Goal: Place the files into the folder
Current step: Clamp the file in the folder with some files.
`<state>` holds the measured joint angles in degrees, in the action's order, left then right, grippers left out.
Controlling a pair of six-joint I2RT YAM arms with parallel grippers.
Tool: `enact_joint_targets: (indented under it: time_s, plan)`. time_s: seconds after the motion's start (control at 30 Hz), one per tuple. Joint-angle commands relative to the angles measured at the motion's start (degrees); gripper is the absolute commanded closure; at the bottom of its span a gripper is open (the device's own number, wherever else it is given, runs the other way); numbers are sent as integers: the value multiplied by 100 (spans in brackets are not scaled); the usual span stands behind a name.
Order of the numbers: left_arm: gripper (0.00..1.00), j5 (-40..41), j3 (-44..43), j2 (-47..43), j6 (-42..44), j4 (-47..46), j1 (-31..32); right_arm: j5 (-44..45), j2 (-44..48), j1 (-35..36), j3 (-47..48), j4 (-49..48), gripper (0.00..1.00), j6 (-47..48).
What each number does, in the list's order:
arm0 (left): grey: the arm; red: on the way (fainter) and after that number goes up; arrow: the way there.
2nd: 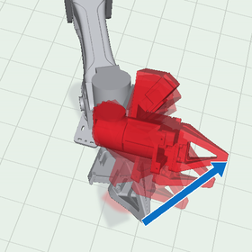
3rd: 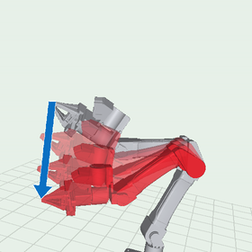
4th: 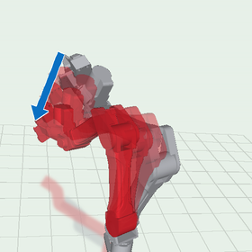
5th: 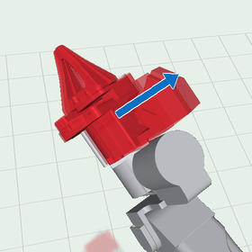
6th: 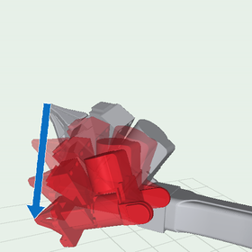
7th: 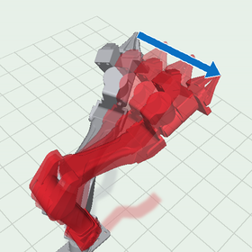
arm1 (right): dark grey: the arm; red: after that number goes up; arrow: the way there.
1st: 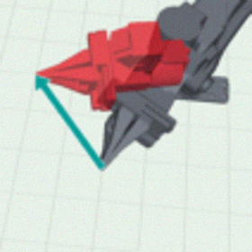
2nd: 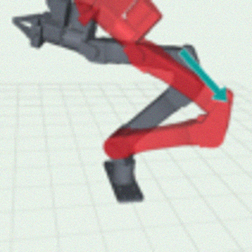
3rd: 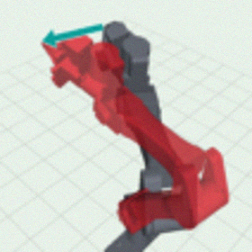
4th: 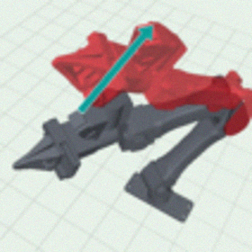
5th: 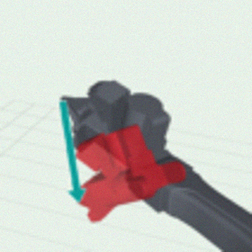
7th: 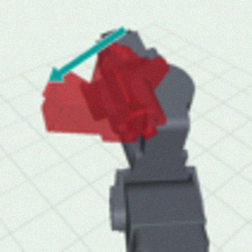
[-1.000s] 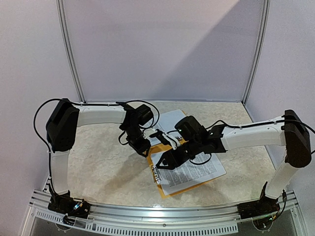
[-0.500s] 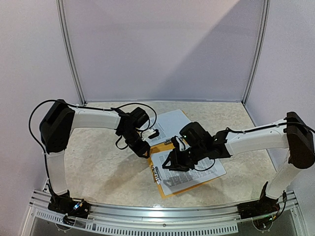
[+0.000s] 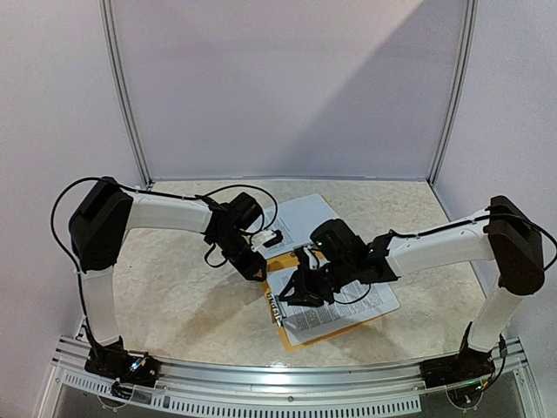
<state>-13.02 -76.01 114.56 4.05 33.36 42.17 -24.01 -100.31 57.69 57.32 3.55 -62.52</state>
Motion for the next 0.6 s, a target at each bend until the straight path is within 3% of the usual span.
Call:
enact_joint_targets:
  time_s: [0.0, 0.57]
  plan:
    - [55, -39, 57, -19, 65, -78, 28, -193, -231, 12, 203, -180, 73, 43]
    - [55, -78, 39, 18, 60, -41, 28, -499, -556, 45, 304, -438, 71, 14]
